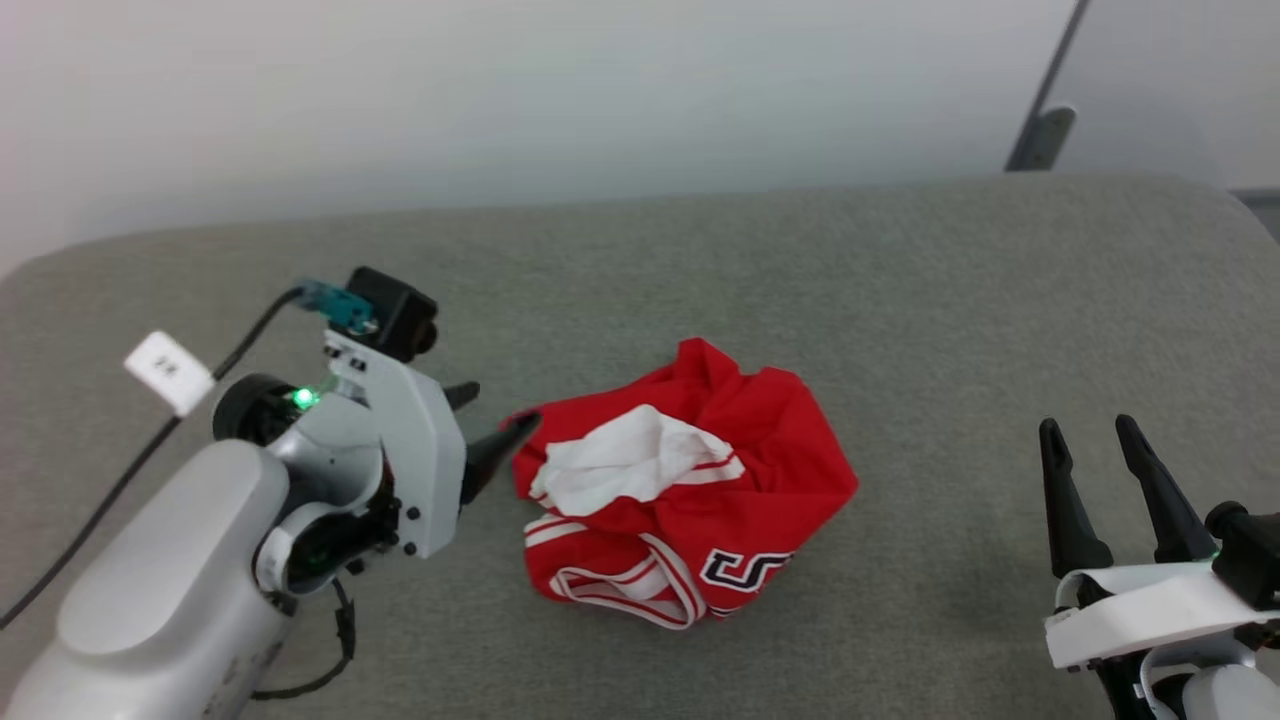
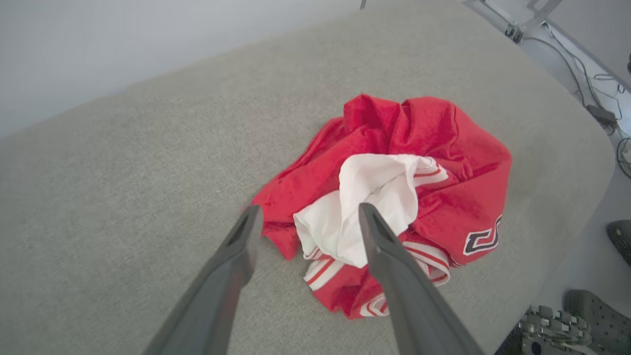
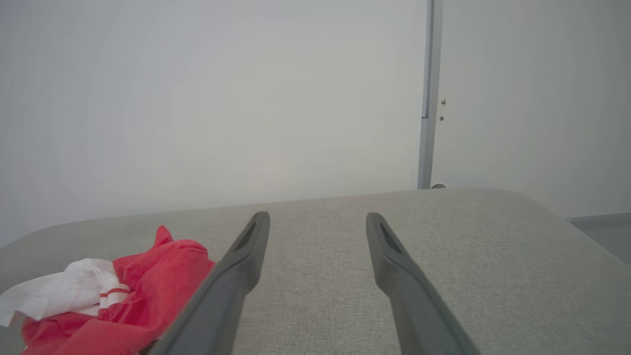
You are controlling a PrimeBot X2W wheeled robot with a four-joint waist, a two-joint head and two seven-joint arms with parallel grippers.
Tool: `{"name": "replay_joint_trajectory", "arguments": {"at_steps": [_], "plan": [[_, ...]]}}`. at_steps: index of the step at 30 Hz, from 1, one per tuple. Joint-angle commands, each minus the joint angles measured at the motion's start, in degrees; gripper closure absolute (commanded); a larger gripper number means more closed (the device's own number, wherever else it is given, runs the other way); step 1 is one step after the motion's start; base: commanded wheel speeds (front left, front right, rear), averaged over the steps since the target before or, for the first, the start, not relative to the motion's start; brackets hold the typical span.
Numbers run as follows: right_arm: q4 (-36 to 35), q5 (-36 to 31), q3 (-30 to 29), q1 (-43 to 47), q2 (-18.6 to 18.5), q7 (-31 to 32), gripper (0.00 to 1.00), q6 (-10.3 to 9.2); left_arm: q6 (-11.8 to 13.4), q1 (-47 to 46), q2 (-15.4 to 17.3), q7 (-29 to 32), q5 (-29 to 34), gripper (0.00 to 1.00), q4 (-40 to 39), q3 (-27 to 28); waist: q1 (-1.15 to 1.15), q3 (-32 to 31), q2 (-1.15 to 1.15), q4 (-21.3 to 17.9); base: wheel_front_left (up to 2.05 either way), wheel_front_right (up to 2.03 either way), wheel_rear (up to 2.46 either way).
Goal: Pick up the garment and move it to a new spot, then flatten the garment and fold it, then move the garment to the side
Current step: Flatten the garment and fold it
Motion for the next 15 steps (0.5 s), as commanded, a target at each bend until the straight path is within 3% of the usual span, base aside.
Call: {"name": "replay_joint_trajectory", "arguments": {"at_steps": [1, 15], "plan": [[0.2, -0.3, 0.3, -0.7, 0.4, -0.4, 0.00, -0.08, 0.2, -0.7, -0.2, 1.8, -0.7, 0.00, 0.9, -0.7, 0.00, 2.5, 0.00, -2.7, 0.00, 0.00, 0.00], [0.2, -0.9, -0.1, -2.6, 1.9, -0.8, 0.00, -0.08, 1.0, -2.1, -1.4, 7.0, -1.1, 0.00, 7.2, -3.3, 0.00, 6.4, 0.00, -5.5, 0.00, 0.00, 0.00]]}}
